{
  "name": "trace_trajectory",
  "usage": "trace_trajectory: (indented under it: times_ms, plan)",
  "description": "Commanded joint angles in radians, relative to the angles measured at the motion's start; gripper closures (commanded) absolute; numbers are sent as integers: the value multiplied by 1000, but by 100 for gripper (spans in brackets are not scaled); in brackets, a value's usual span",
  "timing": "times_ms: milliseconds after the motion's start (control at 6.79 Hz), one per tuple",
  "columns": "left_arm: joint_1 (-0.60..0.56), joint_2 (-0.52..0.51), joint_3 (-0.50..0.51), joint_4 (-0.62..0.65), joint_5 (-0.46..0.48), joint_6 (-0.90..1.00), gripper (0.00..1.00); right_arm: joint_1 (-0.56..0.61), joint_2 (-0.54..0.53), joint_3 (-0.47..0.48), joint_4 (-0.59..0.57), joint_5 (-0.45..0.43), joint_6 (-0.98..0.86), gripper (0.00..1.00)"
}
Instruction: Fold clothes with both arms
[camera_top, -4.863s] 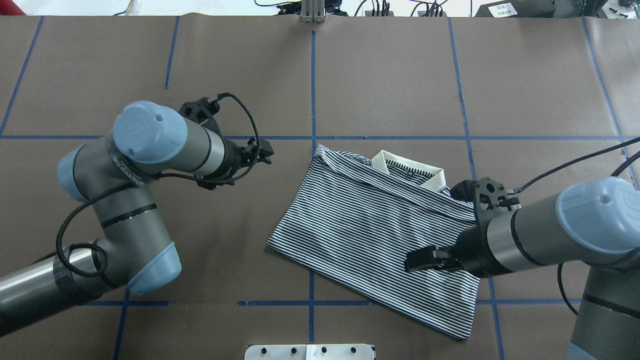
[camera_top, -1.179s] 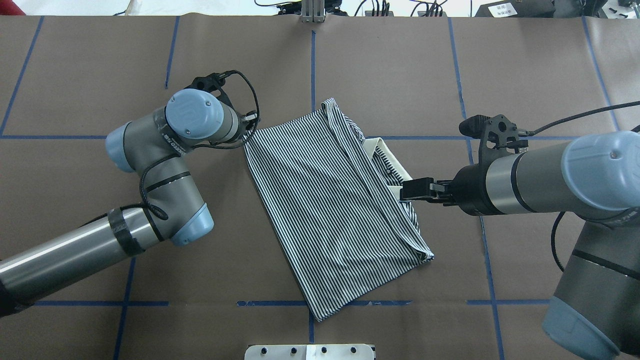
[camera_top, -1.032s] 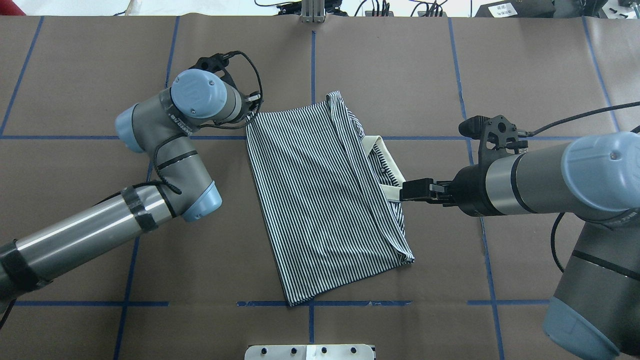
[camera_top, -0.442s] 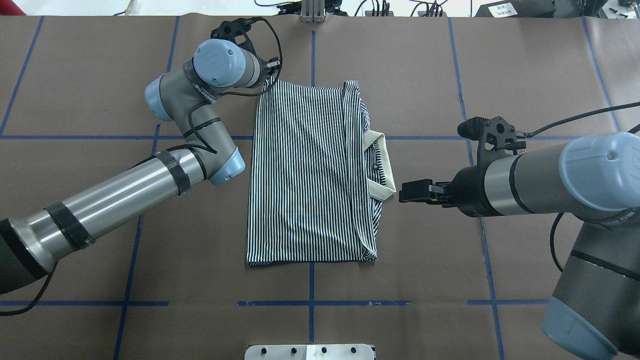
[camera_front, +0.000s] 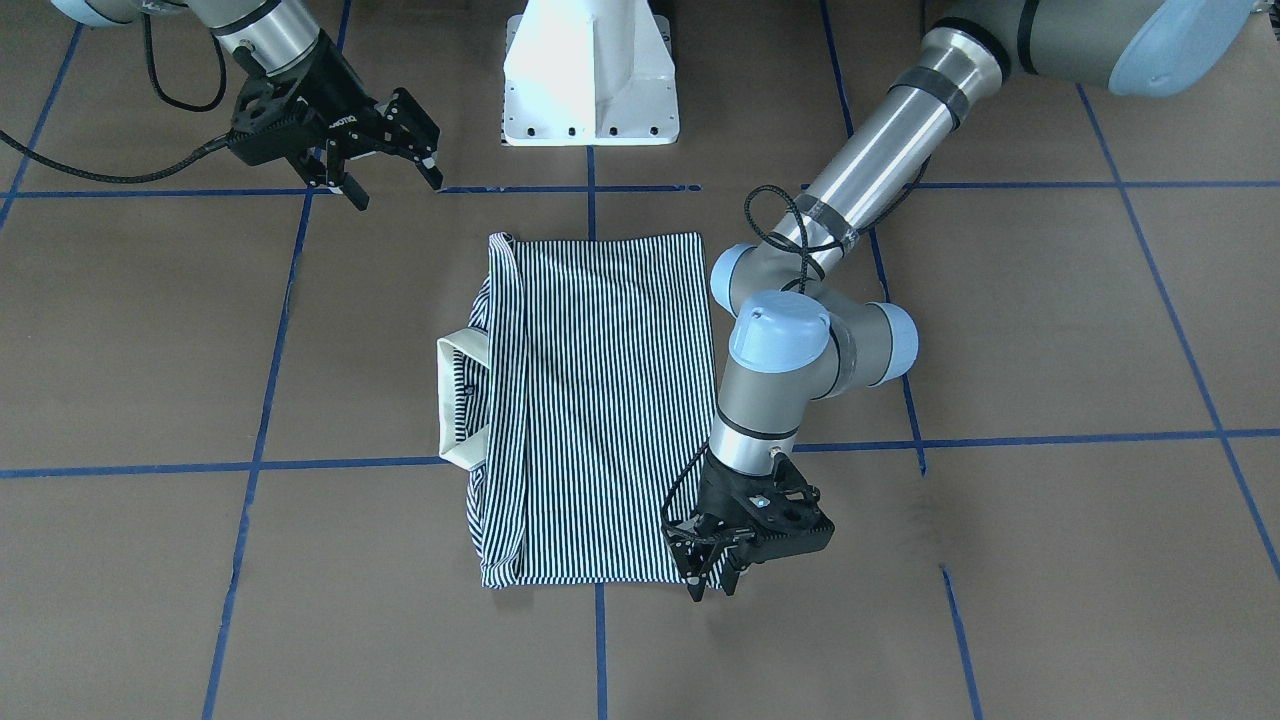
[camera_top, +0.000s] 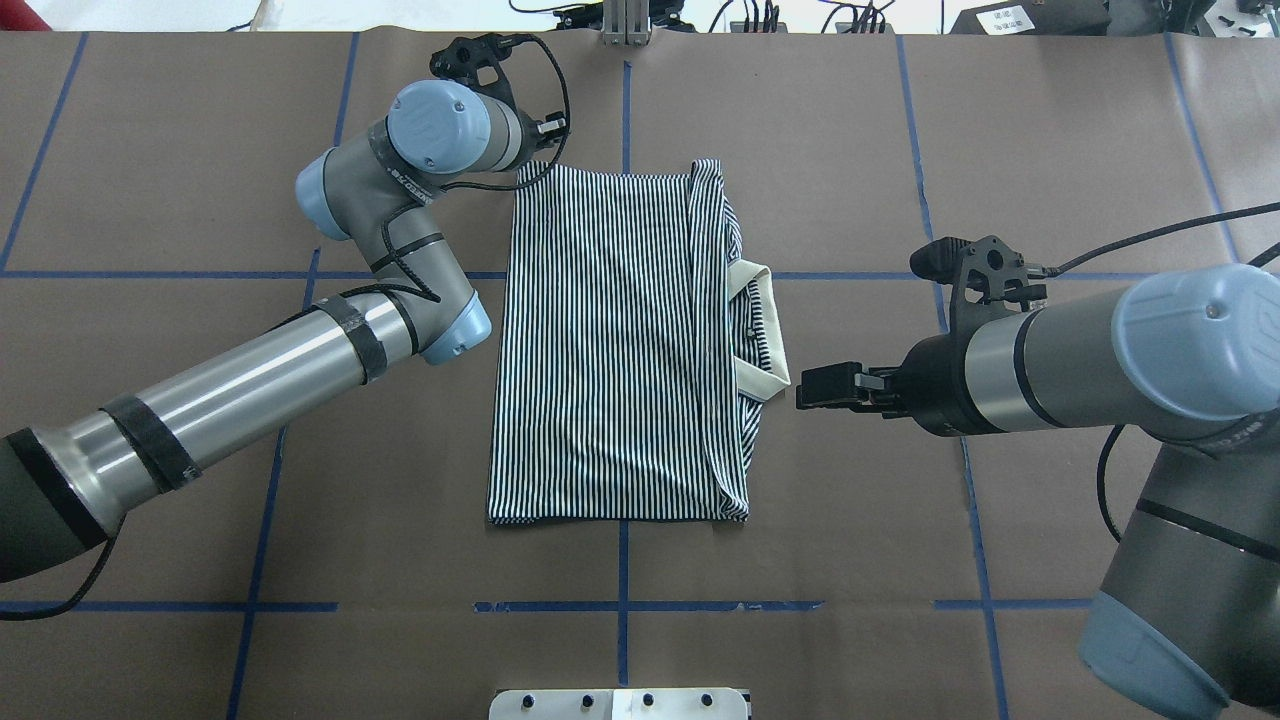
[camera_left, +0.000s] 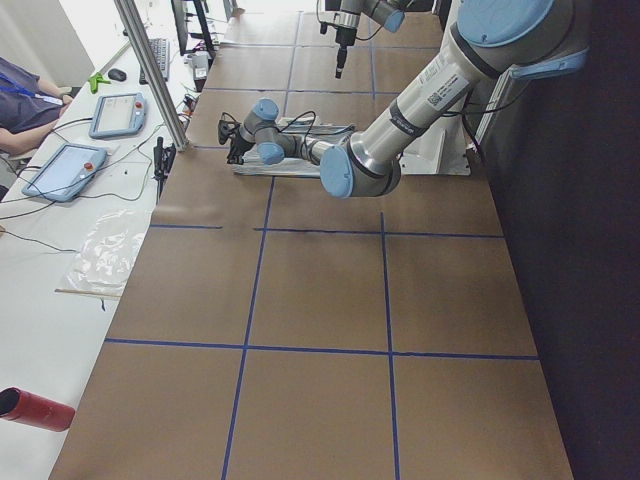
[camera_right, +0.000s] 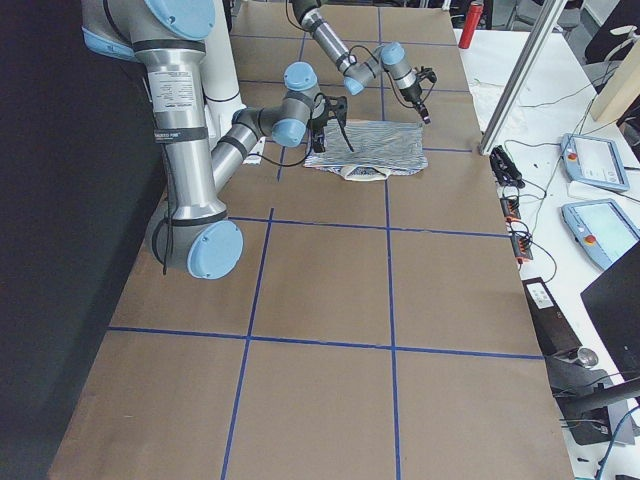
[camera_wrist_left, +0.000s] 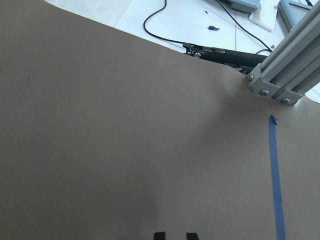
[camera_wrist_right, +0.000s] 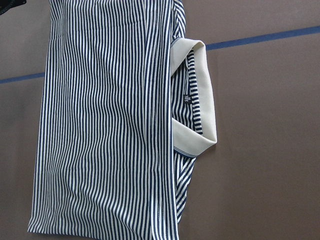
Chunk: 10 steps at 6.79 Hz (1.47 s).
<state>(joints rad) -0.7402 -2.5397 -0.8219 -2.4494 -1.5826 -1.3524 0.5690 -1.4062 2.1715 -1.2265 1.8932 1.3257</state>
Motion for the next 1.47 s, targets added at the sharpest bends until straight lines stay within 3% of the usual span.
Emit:
trace_trajectory:
  times_ms: [0,147,442,737,1032,1326]
  plan:
    - [-46,2,-43,7,-89,54,0,5,10,-51,-16,-31,-6,0]
    - [-59,16,-109,124,-177,59,0,0,54,-88,-63,-54,-44,0]
    - [-59,187,-428,306,-218,68,0,-32,210,-171,-273,-107,-135,0]
    - [-59,342,-708,418,-241,118,0,-70,362,-327,-359,-129,-154,0]
    - [-51,354,-746,429,-243,116,0,-127,386,-400,-390,-151,-172,0]
    - [-51,361,-750,428,-243,116,0,-173,397,-404,-461,-157,-174,0]
